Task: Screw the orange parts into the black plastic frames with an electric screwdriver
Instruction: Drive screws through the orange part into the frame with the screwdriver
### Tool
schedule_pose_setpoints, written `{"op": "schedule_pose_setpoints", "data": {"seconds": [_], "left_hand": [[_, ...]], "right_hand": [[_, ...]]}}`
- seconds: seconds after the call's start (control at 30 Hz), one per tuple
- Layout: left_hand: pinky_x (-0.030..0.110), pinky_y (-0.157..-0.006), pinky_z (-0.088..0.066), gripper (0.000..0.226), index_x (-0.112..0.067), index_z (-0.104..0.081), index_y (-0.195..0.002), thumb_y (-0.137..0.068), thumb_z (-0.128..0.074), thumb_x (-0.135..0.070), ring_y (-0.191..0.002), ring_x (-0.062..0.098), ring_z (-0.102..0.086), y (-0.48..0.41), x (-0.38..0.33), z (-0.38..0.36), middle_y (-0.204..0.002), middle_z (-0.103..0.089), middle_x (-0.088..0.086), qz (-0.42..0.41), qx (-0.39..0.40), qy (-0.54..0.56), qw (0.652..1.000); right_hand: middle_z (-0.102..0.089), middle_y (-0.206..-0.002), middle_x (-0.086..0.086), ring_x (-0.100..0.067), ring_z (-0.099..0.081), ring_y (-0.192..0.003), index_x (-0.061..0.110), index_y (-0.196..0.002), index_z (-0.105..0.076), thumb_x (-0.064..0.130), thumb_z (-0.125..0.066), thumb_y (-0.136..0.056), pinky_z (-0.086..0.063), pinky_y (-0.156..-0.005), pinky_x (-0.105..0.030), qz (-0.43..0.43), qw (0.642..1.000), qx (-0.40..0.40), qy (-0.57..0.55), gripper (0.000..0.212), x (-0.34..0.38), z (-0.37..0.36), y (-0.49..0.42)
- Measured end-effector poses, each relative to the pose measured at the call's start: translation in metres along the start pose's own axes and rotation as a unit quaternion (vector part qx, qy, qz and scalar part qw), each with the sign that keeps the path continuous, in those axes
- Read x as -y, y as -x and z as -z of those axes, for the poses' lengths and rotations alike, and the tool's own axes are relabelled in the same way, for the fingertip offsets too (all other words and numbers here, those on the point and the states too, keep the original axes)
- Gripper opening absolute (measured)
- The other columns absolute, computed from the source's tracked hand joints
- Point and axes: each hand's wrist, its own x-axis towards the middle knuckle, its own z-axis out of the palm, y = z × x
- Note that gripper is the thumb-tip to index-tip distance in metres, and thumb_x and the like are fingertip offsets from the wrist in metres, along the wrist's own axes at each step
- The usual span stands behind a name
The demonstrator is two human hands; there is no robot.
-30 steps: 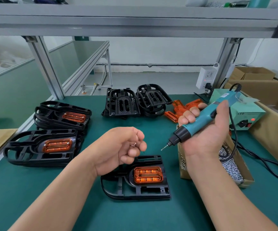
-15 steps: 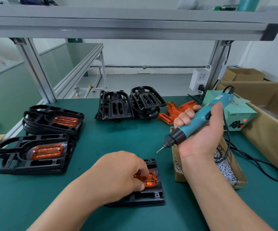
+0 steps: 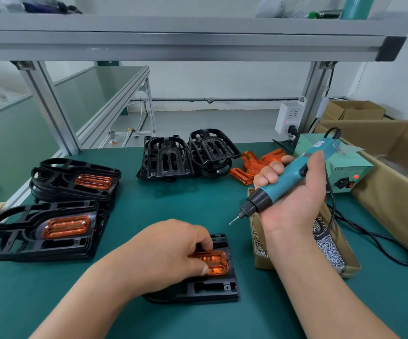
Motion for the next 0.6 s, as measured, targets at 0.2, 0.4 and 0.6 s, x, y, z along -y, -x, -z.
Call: {"op": "schedule_pose_setpoints", "data": {"seconds": [0.2, 0.4, 0.6], "left_hand": [[0.016, -0.057, -0.029, 0.038, -0.047, -0.061, -0.122, -0.087, -0.071, -0.056, -0.069, -0.010, -0.048, -0.0006, 0.0002, -0.0024, -0.069, -0.050, -0.021, 0.009, 0.018, -0.022, 1.000], [0.020, -0.054, -0.031, 0.018, -0.038, -0.058, -0.093, -0.089, -0.067, -0.052, -0.069, -0.003, -0.053, -0.0006, -0.0016, -0.0038, -0.075, -0.059, -0.031, 0.022, -0.028, 0.052, 0.998], [0.021, -0.048, -0.034, 0.009, -0.032, -0.053, -0.085, -0.080, -0.060, -0.035, -0.050, 0.006, -0.038, -0.0052, 0.0014, 0.0025, -0.055, -0.052, -0.011, 0.047, -0.065, 0.279, 0.957]], "right_hand": [[-0.049, -0.078, -0.001, -0.014, -0.047, -0.062, 0.015, -0.091, -0.057, 0.057, -0.056, -0.103, -0.043, -0.058, -0.026, -0.004, 1.000, -0.003, 0.004, 0.044, 0.0006, -0.0011, 0.0006], [-0.047, -0.077, -0.001, -0.014, -0.046, -0.061, 0.015, -0.090, -0.056, 0.057, -0.057, -0.103, -0.042, -0.057, -0.026, -0.001, 1.000, -0.009, 0.004, 0.044, 0.0017, -0.0020, 0.0008], [-0.045, -0.077, -0.002, -0.015, -0.042, -0.062, 0.015, -0.089, -0.054, 0.056, -0.054, -0.105, -0.040, -0.056, -0.026, 0.006, 1.000, -0.017, 0.003, 0.044, 0.0021, -0.0023, -0.0018]]}}
